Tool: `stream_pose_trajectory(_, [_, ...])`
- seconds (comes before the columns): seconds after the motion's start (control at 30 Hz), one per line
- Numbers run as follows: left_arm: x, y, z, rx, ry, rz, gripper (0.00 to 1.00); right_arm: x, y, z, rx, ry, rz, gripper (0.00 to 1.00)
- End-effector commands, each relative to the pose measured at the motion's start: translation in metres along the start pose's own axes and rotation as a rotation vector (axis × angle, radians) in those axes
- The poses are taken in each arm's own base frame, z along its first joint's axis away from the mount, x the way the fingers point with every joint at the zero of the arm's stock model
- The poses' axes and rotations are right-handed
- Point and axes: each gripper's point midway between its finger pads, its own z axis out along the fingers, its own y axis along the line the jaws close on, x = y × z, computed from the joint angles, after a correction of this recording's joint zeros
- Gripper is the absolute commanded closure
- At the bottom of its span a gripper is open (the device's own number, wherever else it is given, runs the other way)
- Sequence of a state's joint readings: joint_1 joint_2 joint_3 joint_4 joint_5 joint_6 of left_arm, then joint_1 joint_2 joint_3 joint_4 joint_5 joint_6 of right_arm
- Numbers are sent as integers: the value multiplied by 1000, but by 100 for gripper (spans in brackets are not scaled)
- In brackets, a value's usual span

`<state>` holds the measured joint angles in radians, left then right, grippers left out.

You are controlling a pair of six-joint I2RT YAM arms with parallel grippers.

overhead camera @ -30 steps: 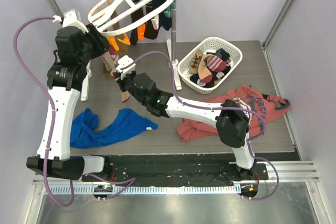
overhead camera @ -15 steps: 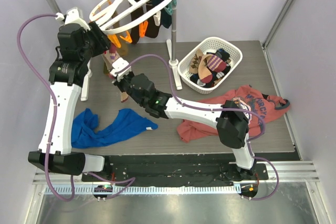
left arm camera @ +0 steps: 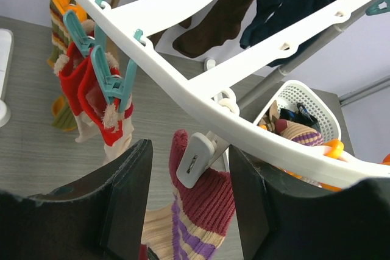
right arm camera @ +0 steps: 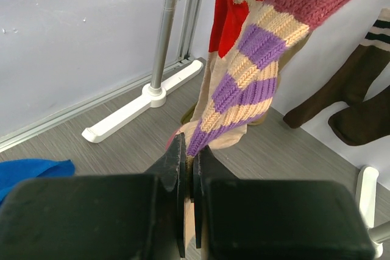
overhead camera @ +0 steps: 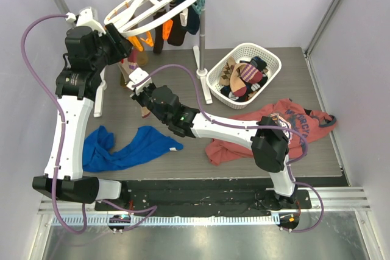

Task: Remove the socks clipped to the hanger

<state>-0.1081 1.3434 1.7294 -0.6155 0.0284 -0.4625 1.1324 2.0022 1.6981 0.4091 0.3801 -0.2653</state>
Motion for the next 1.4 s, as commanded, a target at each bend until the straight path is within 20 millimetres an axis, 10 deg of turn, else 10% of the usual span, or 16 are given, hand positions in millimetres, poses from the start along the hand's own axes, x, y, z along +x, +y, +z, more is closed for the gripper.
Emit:
stream_pose_trajectory(0.0, [-26,-20,-7,94,-99,12,43,-73,-21,-10,45,-135,43,99])
stream_pose_trajectory(0.73, [-33,-16,-12,67,-127,38,42,-69,-23,-11,53,-127,32,99])
stream_pose_trajectory(1.1, [-51,-6,-13,-18,-153,75,57,-71,-23,-12,51,-129,14,99])
stream_pose_trajectory(1.37, [-51,-6,-12,-19,-144,78,89,-69,-23,-13,48,-128,13,99])
